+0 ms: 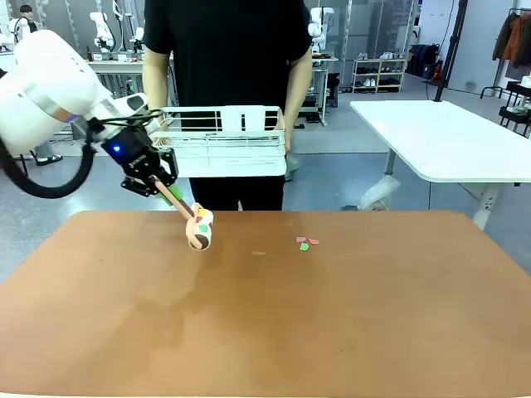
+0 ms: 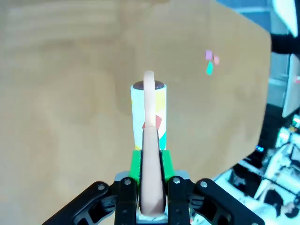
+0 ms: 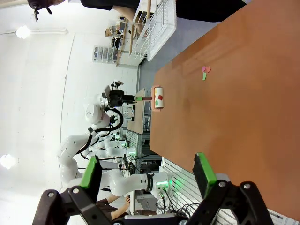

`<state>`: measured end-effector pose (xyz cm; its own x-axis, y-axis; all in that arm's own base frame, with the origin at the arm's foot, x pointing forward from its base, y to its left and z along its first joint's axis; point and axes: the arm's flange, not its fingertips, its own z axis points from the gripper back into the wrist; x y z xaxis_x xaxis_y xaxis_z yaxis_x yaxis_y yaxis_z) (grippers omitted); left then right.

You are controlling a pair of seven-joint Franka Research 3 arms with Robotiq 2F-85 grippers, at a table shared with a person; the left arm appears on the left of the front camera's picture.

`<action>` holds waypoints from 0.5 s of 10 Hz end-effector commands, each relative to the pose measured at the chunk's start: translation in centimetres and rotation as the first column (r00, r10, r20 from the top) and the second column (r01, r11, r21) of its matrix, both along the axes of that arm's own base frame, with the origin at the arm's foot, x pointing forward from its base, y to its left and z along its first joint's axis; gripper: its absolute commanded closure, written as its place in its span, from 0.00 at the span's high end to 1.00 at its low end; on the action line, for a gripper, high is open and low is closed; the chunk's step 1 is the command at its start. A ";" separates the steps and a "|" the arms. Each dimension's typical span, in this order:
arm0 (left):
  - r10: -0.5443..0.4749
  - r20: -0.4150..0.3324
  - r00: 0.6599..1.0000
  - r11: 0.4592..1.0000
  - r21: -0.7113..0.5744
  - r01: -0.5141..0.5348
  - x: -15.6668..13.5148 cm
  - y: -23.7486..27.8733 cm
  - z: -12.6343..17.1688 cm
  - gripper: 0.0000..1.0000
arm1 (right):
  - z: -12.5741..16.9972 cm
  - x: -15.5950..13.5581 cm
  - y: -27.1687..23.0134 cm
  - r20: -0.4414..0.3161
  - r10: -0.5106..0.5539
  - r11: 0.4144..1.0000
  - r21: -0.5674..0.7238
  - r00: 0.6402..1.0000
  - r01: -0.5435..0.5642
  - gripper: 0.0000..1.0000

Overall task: Clean the table.
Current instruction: Clean the table with the Lint Roller when the human lifts the Dish drying rack.

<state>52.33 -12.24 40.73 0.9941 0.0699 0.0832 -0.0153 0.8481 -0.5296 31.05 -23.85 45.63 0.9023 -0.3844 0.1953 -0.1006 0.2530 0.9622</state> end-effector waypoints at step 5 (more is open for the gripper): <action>0.000 0.000 1.000 1.000 0.000 0.000 0.0 0.0 0.0 0.21 | 0.4 -0.2 0.1 0.008 0.001 1.000 0.011 1.000 -0.001 1.00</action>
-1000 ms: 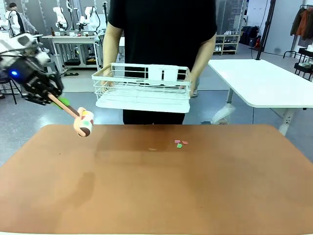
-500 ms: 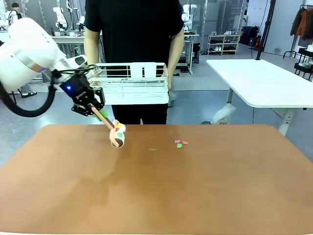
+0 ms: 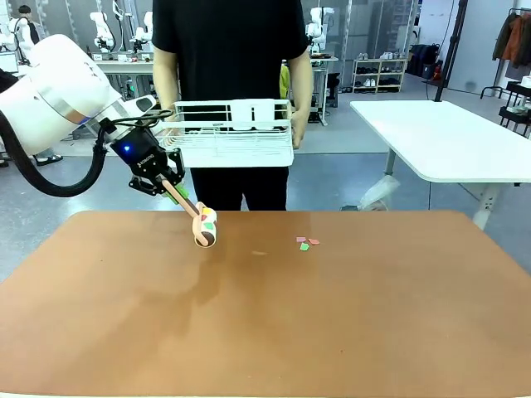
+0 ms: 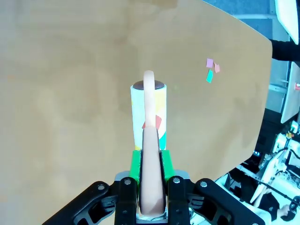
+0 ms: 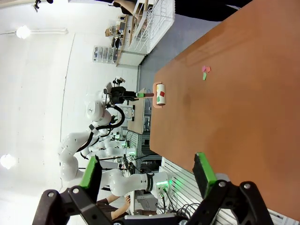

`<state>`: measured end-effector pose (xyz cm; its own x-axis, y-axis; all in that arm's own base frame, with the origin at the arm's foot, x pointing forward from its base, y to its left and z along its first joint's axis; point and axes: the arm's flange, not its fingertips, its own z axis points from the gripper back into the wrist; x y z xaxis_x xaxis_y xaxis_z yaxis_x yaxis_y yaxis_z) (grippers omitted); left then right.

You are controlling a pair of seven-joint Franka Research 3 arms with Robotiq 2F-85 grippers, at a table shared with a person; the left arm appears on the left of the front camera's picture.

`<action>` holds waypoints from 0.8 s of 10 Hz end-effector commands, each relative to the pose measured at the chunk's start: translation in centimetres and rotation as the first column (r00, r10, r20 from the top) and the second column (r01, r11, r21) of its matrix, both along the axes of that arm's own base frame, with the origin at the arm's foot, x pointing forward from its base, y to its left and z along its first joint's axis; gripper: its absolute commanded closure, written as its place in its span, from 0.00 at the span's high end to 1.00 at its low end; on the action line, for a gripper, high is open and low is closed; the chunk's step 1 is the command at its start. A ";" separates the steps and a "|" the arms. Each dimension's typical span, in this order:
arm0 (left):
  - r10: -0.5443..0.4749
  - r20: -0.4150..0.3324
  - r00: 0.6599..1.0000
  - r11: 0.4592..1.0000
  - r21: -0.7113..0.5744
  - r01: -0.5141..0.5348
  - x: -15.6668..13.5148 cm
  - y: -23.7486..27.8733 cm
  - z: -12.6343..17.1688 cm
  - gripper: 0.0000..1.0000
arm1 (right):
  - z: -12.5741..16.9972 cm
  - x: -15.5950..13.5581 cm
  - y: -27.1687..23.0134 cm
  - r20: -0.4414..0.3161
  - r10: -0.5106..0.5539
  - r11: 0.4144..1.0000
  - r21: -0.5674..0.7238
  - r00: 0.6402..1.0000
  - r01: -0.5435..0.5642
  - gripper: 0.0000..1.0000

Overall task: Clean the table.
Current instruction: Clean the table with the Lint Roller when the human lifts the Dish drying rack.

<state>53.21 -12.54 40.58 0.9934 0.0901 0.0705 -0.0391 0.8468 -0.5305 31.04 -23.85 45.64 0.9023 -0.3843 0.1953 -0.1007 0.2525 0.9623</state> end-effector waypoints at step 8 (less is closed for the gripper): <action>0.002 -0.069 0.998 0.999 0.054 0.002 6.8 -14.6 -1.3 0.21 | 0.4 -0.2 0.2 0.008 0.001 1.000 0.011 1.000 -0.001 1.00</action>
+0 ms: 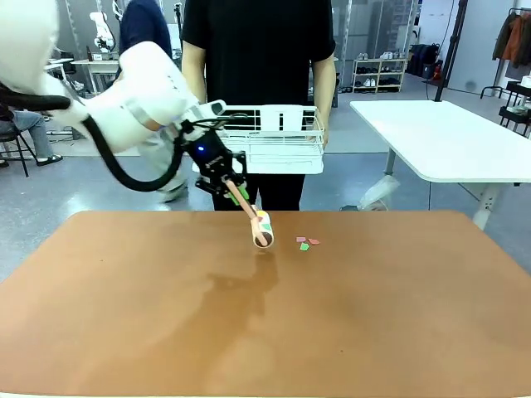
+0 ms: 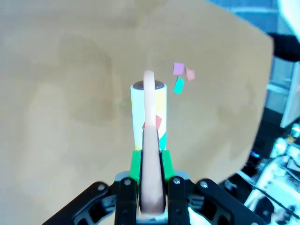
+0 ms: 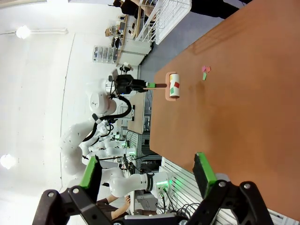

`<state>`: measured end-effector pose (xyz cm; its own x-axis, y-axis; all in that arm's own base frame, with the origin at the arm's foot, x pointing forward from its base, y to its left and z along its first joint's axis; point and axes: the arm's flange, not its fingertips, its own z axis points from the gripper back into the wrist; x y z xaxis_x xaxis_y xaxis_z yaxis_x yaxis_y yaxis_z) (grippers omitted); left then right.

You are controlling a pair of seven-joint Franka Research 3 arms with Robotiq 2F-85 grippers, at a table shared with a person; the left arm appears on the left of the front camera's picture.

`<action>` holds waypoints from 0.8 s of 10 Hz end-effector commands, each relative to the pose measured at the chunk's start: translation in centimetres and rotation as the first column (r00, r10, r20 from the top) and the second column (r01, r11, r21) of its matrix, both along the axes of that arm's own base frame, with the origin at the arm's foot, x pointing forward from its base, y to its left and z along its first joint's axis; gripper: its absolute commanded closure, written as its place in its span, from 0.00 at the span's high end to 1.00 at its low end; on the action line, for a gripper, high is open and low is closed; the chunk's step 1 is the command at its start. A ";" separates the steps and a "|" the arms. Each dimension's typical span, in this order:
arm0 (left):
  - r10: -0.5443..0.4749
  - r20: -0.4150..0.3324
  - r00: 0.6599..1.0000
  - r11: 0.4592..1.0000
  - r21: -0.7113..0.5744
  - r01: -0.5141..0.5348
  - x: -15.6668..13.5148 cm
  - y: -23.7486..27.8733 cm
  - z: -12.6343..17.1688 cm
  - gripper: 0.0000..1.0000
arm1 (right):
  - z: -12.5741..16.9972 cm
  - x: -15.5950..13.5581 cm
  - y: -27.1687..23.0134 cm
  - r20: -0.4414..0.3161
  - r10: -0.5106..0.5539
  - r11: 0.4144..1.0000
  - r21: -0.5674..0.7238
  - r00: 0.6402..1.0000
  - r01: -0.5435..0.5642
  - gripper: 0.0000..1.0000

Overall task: Clean the table.
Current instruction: Clean the table with the Lint Roller when the human lifts the Dish drying rack.

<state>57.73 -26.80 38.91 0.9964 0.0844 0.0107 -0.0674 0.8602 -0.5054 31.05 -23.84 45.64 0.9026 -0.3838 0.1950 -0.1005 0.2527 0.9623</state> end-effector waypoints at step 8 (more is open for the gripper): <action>-0.103 -0.040 0.994 0.993 0.056 0.105 4.5 -4.8 -1.7 0.21 | 0.4 -0.2 0.1 0.009 0.000 1.000 0.011 1.000 0.000 1.00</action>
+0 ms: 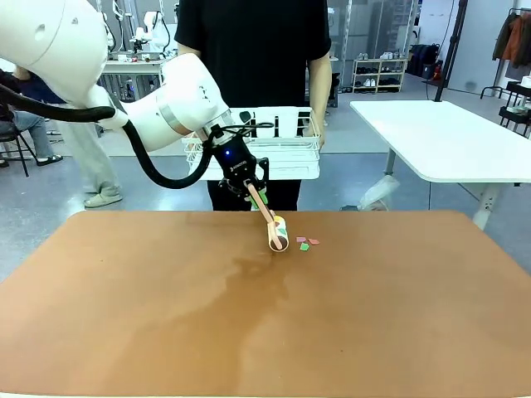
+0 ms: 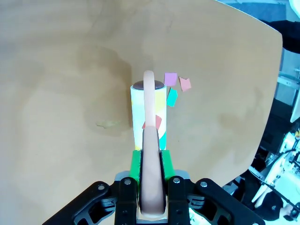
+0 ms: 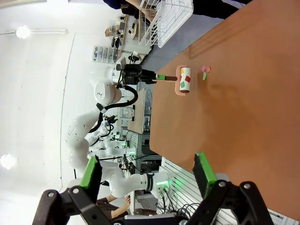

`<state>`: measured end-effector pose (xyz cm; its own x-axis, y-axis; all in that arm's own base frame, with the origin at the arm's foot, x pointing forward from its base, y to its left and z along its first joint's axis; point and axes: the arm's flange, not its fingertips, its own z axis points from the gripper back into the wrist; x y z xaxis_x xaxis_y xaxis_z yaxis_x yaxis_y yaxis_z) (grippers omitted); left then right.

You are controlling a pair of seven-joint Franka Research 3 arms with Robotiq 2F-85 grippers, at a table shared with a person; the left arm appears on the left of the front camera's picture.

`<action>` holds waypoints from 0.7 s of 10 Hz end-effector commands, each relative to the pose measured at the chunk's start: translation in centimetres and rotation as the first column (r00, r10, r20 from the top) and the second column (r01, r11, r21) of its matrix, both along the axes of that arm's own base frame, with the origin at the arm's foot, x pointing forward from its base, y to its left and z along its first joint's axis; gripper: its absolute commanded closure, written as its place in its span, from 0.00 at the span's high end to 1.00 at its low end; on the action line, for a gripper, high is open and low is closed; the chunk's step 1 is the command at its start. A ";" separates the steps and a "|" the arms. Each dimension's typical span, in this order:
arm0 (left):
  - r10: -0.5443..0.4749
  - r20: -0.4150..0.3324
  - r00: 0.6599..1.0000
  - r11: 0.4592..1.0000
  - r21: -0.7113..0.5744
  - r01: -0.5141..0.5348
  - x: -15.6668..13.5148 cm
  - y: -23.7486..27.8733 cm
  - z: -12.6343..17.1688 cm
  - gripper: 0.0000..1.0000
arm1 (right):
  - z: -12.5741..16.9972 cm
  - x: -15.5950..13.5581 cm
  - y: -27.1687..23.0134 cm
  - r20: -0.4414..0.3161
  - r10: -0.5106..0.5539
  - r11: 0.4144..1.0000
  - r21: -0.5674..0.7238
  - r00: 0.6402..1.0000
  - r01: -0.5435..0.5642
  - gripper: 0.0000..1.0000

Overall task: Clean the table.
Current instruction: Clean the table with the Lint Roller when the human lifts the Dish drying rack.

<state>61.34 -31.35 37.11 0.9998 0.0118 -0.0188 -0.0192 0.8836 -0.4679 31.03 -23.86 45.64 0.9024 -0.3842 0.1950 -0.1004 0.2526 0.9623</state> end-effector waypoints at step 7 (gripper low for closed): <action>-0.057 -0.046 0.997 0.998 -0.003 0.057 1.3 -1.7 -4.4 0.21 | 0.4 -0.2 0.2 0.009 0.001 1.000 0.011 1.000 -0.001 1.00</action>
